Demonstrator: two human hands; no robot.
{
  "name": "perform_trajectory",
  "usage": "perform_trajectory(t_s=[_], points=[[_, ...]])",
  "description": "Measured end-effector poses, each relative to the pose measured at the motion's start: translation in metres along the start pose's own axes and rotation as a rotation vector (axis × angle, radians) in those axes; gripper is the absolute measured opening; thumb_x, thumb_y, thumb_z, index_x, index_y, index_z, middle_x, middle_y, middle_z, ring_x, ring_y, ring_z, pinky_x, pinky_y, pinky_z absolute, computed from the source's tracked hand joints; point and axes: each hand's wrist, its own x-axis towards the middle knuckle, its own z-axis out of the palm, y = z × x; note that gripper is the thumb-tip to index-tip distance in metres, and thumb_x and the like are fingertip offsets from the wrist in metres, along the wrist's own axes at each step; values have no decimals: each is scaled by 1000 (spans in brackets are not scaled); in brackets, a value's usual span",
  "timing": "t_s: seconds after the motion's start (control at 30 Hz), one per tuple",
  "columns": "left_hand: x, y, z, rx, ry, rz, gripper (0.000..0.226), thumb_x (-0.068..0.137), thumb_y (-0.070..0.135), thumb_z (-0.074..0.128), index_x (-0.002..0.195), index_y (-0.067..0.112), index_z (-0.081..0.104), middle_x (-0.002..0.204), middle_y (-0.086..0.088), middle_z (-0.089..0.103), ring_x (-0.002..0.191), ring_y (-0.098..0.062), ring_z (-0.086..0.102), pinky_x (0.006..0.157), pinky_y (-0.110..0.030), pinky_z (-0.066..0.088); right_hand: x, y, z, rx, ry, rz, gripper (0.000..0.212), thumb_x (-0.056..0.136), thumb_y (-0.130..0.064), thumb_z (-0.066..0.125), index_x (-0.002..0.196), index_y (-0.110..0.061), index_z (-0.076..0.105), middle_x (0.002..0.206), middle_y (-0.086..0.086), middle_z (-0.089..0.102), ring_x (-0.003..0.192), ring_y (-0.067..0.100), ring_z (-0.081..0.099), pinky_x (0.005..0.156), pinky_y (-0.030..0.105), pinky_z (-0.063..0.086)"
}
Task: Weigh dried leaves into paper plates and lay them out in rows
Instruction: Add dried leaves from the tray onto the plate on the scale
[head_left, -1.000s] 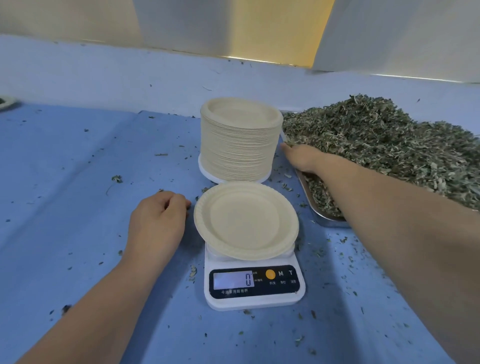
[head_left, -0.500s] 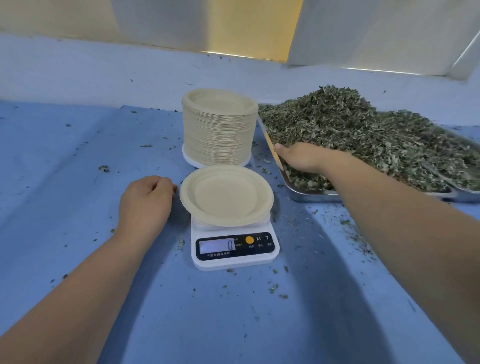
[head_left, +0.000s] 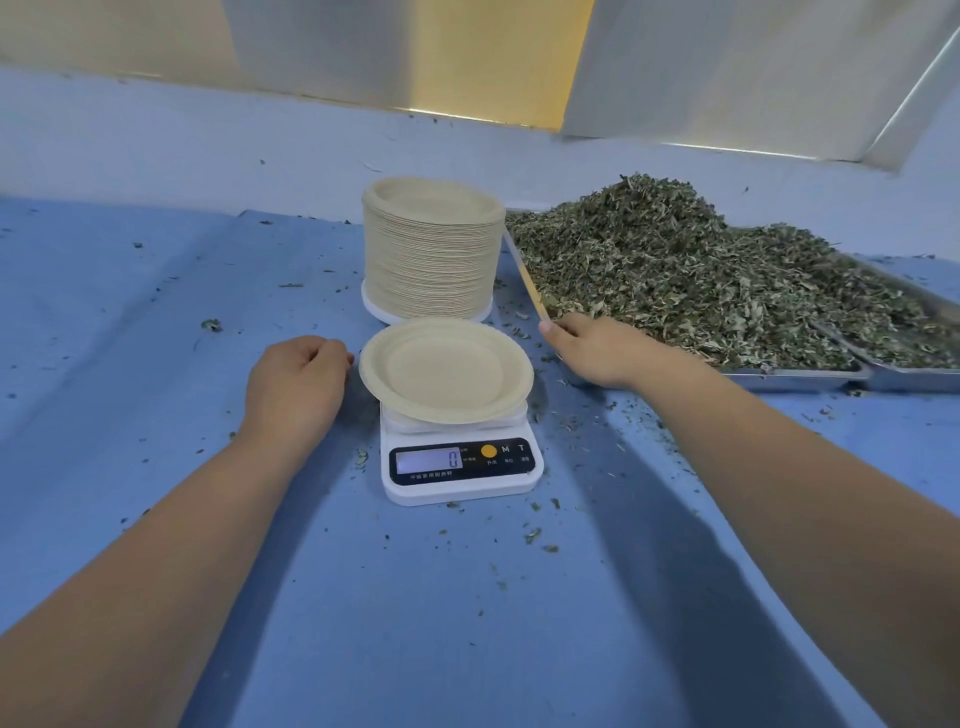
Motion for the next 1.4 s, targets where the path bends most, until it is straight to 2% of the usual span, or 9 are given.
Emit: perform_trajectory(t_s=[0.13, 0.23, 0.37, 0.7, 0.9, 1.03, 1.13, 1.27, 1.4], points=[[1, -2, 1, -3, 9, 6, 44, 75, 31, 41, 85, -8, 60, 91, -18, 68, 64, -11, 48, 66, -33, 40, 7, 4, -4, 82, 84, -8, 36, 106, -47, 36, 121, -22, 56, 109, 8, 64, 89, 24, 60, 66, 33, 42], [2, -2, 1, -12, 7, 10, 43, 74, 30, 41, 85, -6, 62, 89, -12, 70, 67, -12, 53, 68, -33, 43, 11, 8, -9, 156, 144, 29, 35, 103, -30, 53, 138, -27, 50, 104, 3, 66, 71, 14, 59, 54, 27, 40], [2, -1, 1, -15, 5, 17, 45, 72, 30, 40, 85, -6, 62, 91, -16, 68, 72, -15, 52, 70, -35, 42, 11, 16, -13, 204, 368, 19, 41, 103, -29, 53, 143, -22, 47, 81, 5, 64, 61, 18, 60, 50, 27, 41], [2, 1, 3, 13, 9, 24, 45, 75, 30, 38, 86, -5, 65, 90, -10, 72, 62, 0, 57, 69, -33, 45, 4, 26, -12, 194, 497, 13, 29, 102, -33, 54, 127, -21, 60, 70, 0, 61, 49, 15, 53, 47, 24, 34], [1, 2, 2, 11, 19, 17, 46, 72, 30, 38, 86, -3, 67, 89, -9, 72, 75, -14, 60, 70, -33, 46, 3, 24, -19, 204, 584, 8, 48, 95, -48, 62, 132, -20, 50, 82, -11, 54, 69, 13, 59, 61, 33, 50], [-1, 4, 1, 10, 28, 3, 42, 75, 29, 39, 84, 3, 71, 86, 1, 74, 84, -17, 65, 70, -31, 48, 3, 22, -21, 186, 624, 38, 63, 91, -57, 64, 134, -16, 43, 96, -2, 55, 77, 19, 58, 71, 39, 52], [-3, 6, 2, 5, 22, 1, 44, 74, 30, 39, 85, 3, 71, 88, -2, 73, 85, -22, 65, 70, -33, 48, 2, 23, -19, 250, 776, 74, 47, 90, -55, 65, 112, -19, 43, 107, 3, 52, 71, 16, 53, 65, 36, 45], [-5, 7, 0, -38, 1, -17, 39, 76, 28, 43, 83, 6, 73, 85, 1, 75, 86, -17, 67, 71, -31, 48, 3, 25, -10, 156, 681, 25, 35, 91, -42, 67, 101, -20, 42, 103, 4, 48, 66, 15, 48, 56, 31, 33], [-4, 7, 1, -19, -7, -3, 34, 78, 29, 50, 84, 5, 72, 90, -11, 73, 86, -29, 64, 73, -37, 48, 5, 24, -9, 199, 720, -94, 24, 92, -34, 68, 100, -21, 49, 95, 0, 53, 68, 15, 53, 59, 31, 40]])
